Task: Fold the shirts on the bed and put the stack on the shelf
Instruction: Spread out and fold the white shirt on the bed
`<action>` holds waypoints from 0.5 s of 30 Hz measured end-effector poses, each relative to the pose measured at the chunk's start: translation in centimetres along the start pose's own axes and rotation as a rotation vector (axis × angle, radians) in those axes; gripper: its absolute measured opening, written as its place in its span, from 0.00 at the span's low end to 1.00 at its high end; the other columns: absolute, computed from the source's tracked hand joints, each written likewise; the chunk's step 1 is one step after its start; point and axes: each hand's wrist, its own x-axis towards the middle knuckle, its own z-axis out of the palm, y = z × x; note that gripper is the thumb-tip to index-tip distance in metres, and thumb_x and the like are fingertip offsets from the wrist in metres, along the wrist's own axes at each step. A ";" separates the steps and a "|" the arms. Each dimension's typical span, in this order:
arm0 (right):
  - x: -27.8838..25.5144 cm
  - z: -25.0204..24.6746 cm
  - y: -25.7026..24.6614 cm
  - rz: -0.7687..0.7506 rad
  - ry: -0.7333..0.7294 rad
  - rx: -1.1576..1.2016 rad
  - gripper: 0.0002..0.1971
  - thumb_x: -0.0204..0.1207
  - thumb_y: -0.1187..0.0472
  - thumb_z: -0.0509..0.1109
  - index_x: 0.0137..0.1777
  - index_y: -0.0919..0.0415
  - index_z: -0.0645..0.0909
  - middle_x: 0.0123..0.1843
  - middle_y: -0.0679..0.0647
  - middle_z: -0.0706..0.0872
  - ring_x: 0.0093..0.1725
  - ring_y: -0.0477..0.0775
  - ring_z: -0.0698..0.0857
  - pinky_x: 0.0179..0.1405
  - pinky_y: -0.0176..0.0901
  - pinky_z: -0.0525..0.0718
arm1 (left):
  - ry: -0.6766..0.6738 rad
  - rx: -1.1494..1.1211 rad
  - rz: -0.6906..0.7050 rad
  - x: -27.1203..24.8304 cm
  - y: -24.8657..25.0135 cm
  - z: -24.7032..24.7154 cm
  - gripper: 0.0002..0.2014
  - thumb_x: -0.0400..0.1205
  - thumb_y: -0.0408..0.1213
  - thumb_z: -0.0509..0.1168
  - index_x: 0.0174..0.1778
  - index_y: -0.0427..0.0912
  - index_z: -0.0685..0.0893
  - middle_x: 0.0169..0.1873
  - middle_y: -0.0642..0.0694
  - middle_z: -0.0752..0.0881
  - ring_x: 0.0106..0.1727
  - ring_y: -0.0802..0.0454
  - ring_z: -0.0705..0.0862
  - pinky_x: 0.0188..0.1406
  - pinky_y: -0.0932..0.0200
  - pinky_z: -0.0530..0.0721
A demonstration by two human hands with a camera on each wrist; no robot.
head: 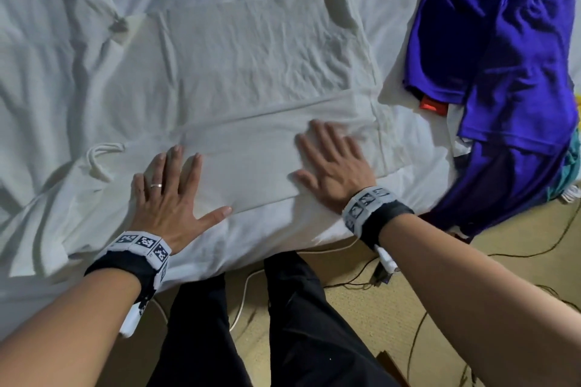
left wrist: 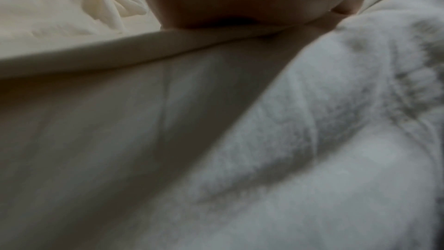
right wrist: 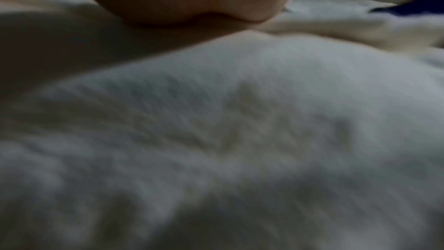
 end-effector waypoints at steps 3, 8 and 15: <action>-0.9 0.2 3.5 0.257 -0.011 0.053 0.35 0.83 0.30 0.39 0.87 0.43 0.44 0.89 0.49 0.41 0.88 0.52 0.41 0.85 0.61 0.46 | 0.019 -0.011 0.021 -0.6 -0.5 0.2 0.53 0.73 0.81 0.41 0.89 0.50 0.50 0.88 0.41 0.49 0.87 0.35 0.51 0.78 0.27 0.58; 0.5 -2.5 2.5 0.229 -0.005 -0.120 0.34 0.85 0.38 0.43 0.87 0.53 0.50 0.89 0.55 0.43 0.88 0.58 0.44 0.83 0.63 0.48 | 0.142 -0.143 -0.027 -2.6 -1.9 -1.7 0.45 0.73 0.69 0.54 0.84 0.45 0.66 0.81 0.36 0.66 0.78 0.31 0.65 0.75 0.29 0.67; 5.1 -1.4 -15.8 -0.255 -0.020 -0.056 0.33 0.82 0.39 0.49 0.86 0.50 0.57 0.89 0.57 0.49 0.86 0.63 0.54 0.77 0.63 0.63 | 0.276 -0.153 -0.377 -8.6 -11.0 -1.7 0.39 0.66 0.50 0.74 0.75 0.45 0.75 0.71 0.37 0.74 0.65 0.35 0.72 0.58 0.38 0.67</action>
